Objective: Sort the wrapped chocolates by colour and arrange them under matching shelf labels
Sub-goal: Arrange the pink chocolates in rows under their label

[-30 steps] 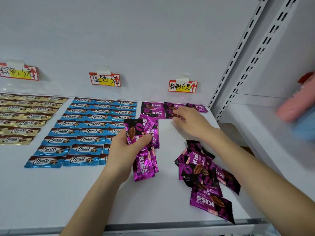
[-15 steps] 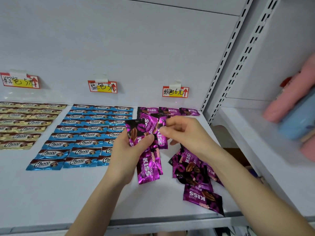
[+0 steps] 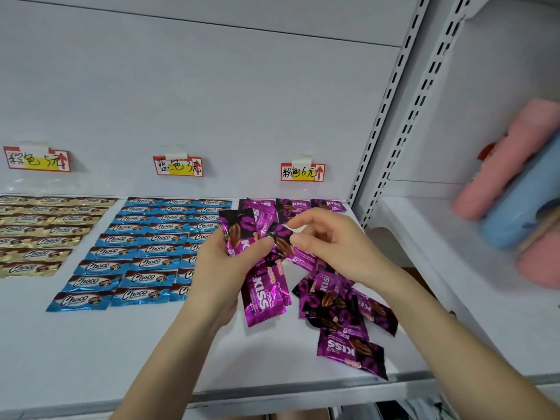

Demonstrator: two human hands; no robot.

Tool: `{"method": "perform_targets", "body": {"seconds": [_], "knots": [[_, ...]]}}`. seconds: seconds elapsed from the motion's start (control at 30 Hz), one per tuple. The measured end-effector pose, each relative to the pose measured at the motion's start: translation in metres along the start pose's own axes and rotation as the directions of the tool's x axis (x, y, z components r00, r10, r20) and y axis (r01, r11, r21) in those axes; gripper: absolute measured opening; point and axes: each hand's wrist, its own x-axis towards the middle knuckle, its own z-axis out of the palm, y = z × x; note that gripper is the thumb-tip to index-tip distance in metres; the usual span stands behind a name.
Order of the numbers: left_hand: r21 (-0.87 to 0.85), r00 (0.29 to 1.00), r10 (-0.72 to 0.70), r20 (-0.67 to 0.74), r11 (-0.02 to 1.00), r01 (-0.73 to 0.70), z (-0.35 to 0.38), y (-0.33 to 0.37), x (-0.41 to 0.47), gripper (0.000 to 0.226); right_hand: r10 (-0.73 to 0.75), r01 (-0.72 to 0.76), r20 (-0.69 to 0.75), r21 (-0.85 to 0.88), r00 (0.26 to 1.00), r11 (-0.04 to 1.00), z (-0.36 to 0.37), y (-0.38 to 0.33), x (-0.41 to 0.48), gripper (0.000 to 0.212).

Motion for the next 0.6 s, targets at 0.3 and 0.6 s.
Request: {"method": "perform_targets", "body": {"seconds": [0.3, 0.6], "knots": [[-0.129, 0.997, -0.062, -0.054, 0.990, 0.055, 0.011, -0.004, 0.008, 0.016, -0.156, 0.132, -0.021, -0.430, 0.988, 0.893, -0.003, 0.004, -0.010, 0.039], [-0.185, 0.985, -0.163, -0.053, 0.971, 0.151, 0.009, -0.015, 0.013, 0.020, 0.124, -0.203, -0.214, -0.403, 0.969, 0.892, -0.054, 0.079, 0.005, 0.031]]}}
